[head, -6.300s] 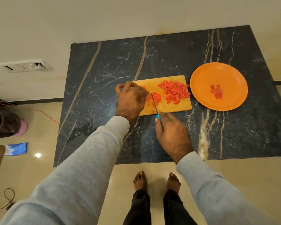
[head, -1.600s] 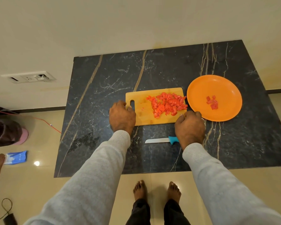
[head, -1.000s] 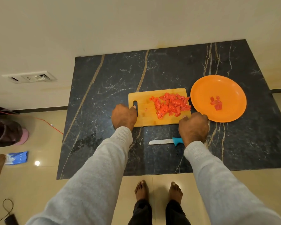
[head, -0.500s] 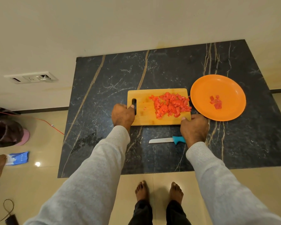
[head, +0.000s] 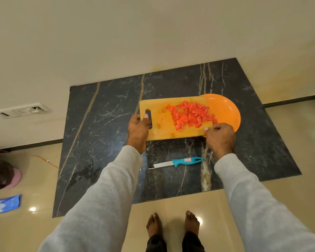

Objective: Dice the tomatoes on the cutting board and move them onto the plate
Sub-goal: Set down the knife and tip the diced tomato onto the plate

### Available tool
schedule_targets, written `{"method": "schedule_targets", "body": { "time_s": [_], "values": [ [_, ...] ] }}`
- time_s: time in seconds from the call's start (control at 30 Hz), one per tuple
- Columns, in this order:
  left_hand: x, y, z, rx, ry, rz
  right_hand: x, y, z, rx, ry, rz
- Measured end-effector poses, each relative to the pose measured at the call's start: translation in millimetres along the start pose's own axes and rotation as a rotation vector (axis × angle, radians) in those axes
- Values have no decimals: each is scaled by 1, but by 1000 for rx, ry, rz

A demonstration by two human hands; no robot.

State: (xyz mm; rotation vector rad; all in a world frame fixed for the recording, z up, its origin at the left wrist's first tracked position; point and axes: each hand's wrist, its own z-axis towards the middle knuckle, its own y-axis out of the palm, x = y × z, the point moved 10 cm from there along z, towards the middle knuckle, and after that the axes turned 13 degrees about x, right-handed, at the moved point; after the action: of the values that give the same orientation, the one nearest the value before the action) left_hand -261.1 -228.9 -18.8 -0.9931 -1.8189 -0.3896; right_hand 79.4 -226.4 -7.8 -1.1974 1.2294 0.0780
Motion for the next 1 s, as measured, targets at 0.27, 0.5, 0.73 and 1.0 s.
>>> {"method": "schedule_targets", "body": {
  "time_s": [0.27,0.5,0.73,1.0],
  "values": [
    [15,18,-29,68,20,-14,5,-9,21,-34,-6,-35],
    [9,11,-35,167,22,-40,-14,0,19,-34,-279,-76],
    [11,11,-36,209,57,20,-24,23,9,-80,-444,-27],
    [6,5,-33,231,47,38,-10,33,30,-8,-308,-49]
  ]
}}
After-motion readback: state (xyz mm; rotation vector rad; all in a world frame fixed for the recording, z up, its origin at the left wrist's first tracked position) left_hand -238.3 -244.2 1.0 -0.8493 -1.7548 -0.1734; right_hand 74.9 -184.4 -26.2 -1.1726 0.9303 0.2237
